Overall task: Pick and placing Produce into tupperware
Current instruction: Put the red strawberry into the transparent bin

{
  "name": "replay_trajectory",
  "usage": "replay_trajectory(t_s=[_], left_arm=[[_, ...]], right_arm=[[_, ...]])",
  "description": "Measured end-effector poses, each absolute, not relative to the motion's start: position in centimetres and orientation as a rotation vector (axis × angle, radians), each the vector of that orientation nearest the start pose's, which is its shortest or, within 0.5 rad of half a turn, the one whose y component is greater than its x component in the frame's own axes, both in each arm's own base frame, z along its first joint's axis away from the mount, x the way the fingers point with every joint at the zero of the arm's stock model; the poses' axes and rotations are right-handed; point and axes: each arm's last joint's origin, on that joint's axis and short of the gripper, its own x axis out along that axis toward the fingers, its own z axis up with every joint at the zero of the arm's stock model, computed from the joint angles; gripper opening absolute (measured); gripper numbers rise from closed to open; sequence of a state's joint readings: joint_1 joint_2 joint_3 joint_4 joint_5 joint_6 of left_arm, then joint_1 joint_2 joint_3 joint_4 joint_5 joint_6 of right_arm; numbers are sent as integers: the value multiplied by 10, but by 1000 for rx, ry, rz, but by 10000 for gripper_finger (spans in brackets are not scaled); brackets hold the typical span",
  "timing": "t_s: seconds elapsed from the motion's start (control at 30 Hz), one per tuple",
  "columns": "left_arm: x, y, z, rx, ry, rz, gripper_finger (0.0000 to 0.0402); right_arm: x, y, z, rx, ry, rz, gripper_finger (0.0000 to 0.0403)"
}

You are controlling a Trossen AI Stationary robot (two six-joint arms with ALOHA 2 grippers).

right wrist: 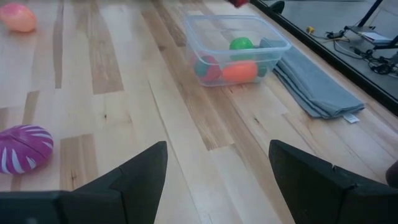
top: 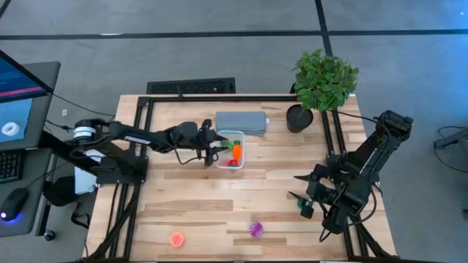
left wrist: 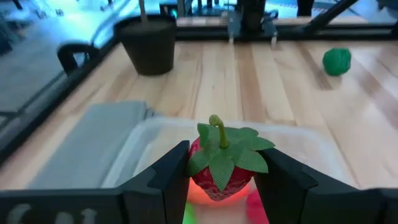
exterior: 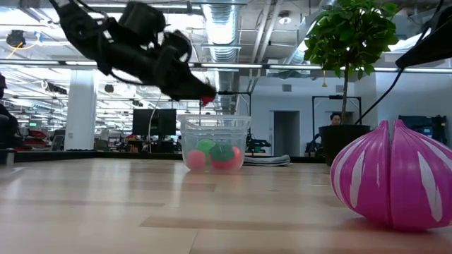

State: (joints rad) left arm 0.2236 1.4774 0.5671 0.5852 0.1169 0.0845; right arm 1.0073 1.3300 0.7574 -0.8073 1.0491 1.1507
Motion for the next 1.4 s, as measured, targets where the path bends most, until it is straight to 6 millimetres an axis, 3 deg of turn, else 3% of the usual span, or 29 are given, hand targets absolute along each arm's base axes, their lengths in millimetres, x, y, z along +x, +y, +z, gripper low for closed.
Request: replay_trajectory(t_s=[0.13, 0.4, 1.2, 1.4], left_arm=[[285, 68, 167, -6, 355, 84, 152], [302, 83, 165, -46, 388, 72, 152], [301, 98, 168, -86, 425, 80, 152], [301, 99, 168, -88, 426, 84, 201]], right_arm=[[134, 165, 197, -77, 544, -392, 306], [134, 165, 197, -76, 544, -392, 306], [134, 165, 197, -75, 544, -392, 306], [134, 165, 197, -75, 544, -392, 306]])
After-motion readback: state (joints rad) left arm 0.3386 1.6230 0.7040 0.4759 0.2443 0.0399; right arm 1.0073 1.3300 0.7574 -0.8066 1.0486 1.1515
